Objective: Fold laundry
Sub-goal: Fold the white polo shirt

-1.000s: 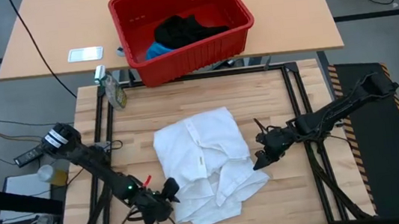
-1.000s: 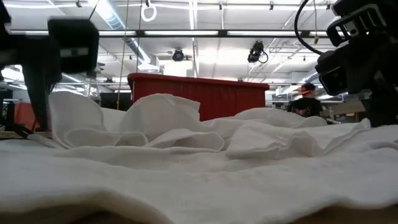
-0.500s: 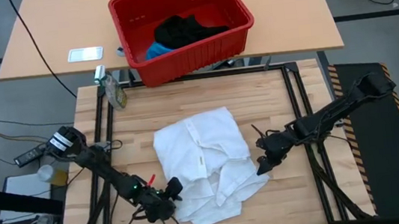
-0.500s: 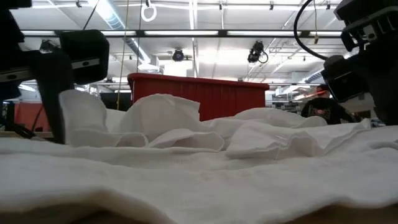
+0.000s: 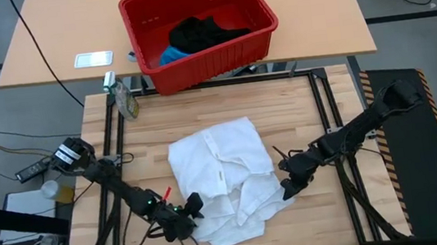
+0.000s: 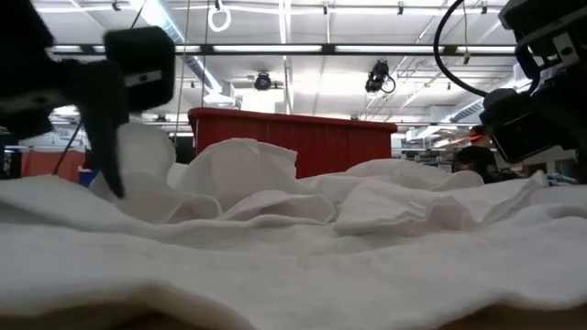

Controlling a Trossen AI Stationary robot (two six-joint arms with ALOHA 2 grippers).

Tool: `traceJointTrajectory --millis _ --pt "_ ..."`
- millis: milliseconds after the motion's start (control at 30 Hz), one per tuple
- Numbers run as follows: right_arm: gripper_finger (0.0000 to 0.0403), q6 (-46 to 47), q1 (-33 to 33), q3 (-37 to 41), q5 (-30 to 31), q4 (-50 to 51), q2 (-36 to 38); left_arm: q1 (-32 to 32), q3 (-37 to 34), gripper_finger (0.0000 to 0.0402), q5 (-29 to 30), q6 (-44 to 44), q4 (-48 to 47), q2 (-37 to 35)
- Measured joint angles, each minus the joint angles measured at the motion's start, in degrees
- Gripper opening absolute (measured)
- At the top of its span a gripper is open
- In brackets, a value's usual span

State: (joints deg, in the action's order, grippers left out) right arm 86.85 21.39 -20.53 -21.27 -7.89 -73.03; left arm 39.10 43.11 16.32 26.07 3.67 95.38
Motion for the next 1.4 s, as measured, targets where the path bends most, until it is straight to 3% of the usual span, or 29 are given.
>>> traceJointTrajectory --millis 167,433,567,733,833,1033,1400 --pt "0.0174 0.2 0.3 0.0 0.9 -0.4 0.2 2.4 0.0 0.0192 -0.1 1.7 2.8 0.0" --pt "0.0153 -0.9 0.3 0.0 1.5 -2.4 0.2 0.7 0.0 0.0186 -1.6 0.3 3.2 0.3" --pt "0.0116 -1.3 0.3 0.0 1.7 -2.4 0.2 0.3 0.0 0.0139 -4.8 0.2 2.3 0.3" --pt "0.0046 -0.9 0.3 0.0 1.7 -2.7 0.2 0.6 0.0 0.0033 -6.0 -0.9 1.1 0.3" --pt "0.0011 -0.3 0.2 0.0 1.0 -3.3 0.2 0.6 0.0 0.0010 -6.2 -4.9 -0.4 -0.4" --pt "0.0011 2.9 -0.9 0.0 -4.8 -10.1 2.9 0.5 0.0 0.0004 -6.5 -16.0 -2.2 -7.5" --pt "0.0016 9.2 -4.4 0.0 -14.9 -21.2 12.7 -2.7 0.0 0.0003 -17.3 -39.3 -1.9 -21.1"
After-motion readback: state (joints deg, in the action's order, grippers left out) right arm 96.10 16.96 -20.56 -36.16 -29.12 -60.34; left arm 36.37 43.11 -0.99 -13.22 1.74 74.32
